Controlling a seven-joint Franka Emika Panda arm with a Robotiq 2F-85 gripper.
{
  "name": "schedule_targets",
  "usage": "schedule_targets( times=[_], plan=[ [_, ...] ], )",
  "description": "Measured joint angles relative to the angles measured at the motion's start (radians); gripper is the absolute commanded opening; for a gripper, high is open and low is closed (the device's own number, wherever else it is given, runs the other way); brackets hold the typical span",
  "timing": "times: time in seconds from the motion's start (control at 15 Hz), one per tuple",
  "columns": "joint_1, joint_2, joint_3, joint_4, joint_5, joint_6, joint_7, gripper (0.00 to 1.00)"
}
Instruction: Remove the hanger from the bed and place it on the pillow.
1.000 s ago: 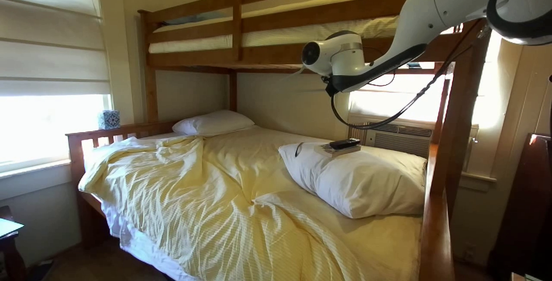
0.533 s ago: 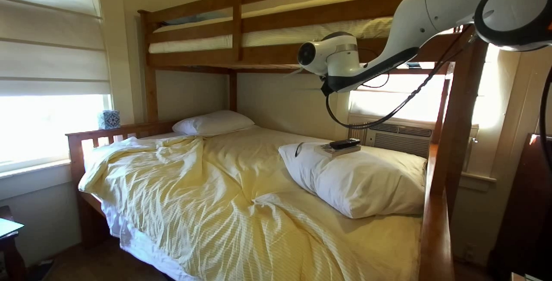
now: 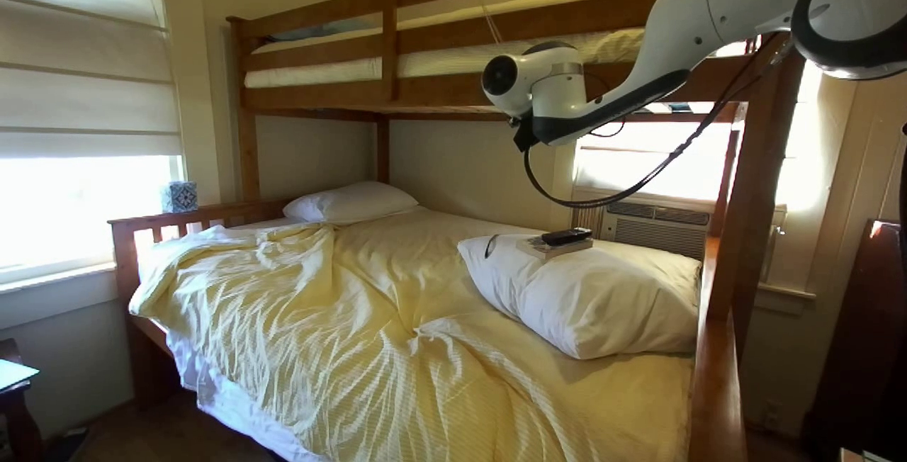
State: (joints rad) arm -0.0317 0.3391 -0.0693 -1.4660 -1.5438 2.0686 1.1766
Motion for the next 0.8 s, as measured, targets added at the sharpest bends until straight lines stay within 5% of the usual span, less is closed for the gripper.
schedule_targets(
  times=[0.8],
  plan=[
    [-0.043, -0.091, 0.022, -0.225, 0.378, 0.139, -0.569, 0.01]
  ],
)
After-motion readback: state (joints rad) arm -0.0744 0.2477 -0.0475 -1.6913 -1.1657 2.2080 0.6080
